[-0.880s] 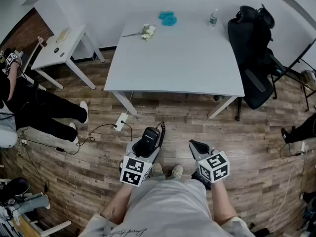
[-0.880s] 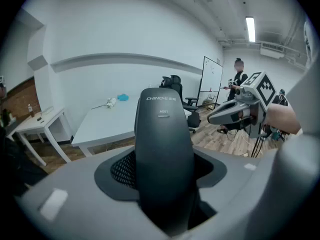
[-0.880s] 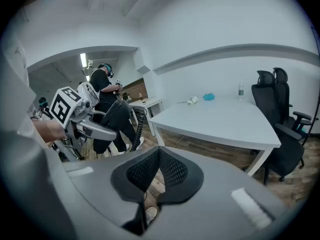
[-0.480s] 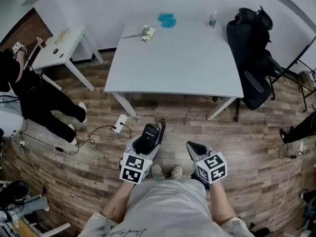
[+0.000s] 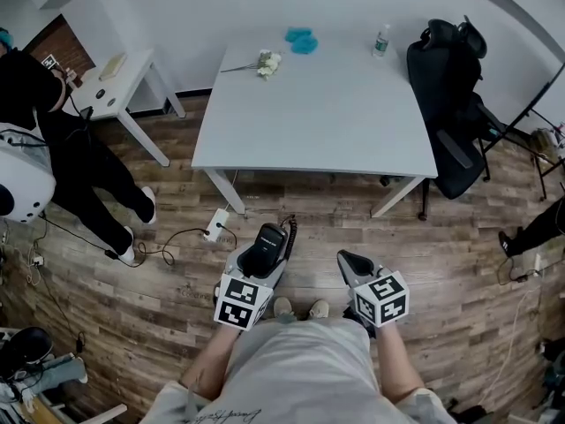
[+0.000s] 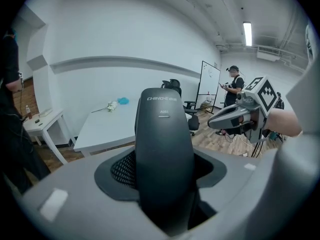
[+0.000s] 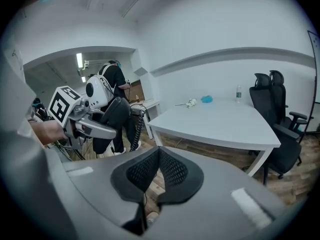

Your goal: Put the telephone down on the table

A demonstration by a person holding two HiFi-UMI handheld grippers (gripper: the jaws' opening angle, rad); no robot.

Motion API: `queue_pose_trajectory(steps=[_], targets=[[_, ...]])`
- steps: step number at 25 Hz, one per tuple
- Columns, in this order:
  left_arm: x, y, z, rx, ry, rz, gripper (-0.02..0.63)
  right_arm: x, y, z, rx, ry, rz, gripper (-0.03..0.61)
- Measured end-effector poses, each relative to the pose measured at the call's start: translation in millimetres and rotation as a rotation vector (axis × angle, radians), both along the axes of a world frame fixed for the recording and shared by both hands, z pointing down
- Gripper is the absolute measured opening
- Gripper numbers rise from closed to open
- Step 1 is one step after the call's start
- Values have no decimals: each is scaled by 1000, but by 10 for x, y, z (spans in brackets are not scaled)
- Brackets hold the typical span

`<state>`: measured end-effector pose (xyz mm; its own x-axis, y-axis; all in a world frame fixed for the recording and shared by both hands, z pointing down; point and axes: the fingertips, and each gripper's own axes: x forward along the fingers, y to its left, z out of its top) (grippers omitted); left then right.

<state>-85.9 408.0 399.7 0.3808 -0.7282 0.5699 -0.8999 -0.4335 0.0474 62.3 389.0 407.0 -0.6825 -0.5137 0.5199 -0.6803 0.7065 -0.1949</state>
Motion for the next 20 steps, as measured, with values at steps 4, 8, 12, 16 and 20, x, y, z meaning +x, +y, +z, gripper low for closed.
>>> queue_pose_trajectory(steps=[4, 8, 12, 16, 20], targets=[[-87, 30, 29, -2, 4, 17, 299, -92, 12, -2, 5, 4, 12, 6], [-162, 18, 27, 6, 5, 34, 299, -186, 23, 26, 2, 7, 24, 6], [-229, 37, 35, 12, -4, 56, 299, -292, 38, 66, -3, 11, 22, 6], [-292, -18, 87, -1, 2, 58, 299, -358, -11, 80, -7, 14, 19, 8], [-294, -195, 79, -4, 6, 61, 299, -328, -188, 94, -9, 8, 31, 8]])
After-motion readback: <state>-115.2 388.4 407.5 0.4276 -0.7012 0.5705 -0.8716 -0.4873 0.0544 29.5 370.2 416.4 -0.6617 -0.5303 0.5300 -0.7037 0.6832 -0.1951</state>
